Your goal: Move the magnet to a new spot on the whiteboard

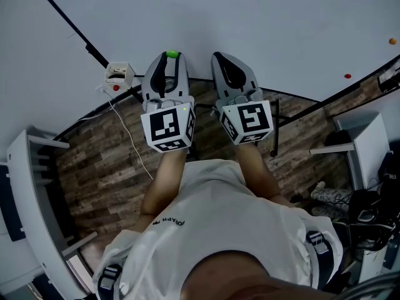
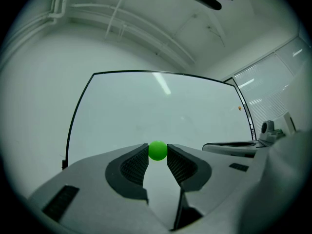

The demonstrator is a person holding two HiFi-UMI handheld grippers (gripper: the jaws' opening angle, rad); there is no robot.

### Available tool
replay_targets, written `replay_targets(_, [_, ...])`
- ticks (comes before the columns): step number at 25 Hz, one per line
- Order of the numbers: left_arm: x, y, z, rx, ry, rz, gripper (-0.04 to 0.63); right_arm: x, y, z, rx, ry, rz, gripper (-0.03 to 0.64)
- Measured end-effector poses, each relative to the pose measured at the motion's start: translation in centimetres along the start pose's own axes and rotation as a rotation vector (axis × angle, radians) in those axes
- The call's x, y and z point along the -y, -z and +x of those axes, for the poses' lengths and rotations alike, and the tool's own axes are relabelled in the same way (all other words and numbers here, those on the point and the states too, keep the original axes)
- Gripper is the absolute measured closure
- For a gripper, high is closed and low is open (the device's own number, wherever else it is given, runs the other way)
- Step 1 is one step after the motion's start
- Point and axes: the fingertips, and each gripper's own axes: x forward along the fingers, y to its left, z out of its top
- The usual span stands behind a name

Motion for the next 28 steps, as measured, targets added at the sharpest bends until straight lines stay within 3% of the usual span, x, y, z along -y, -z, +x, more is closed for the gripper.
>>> replay_targets(28, [0.5,0.3,-1.9,0.024,-0.016,0.016,0.476,-0.6,0.1,0.0,-0.001,-0.006,-0.004,0.614])
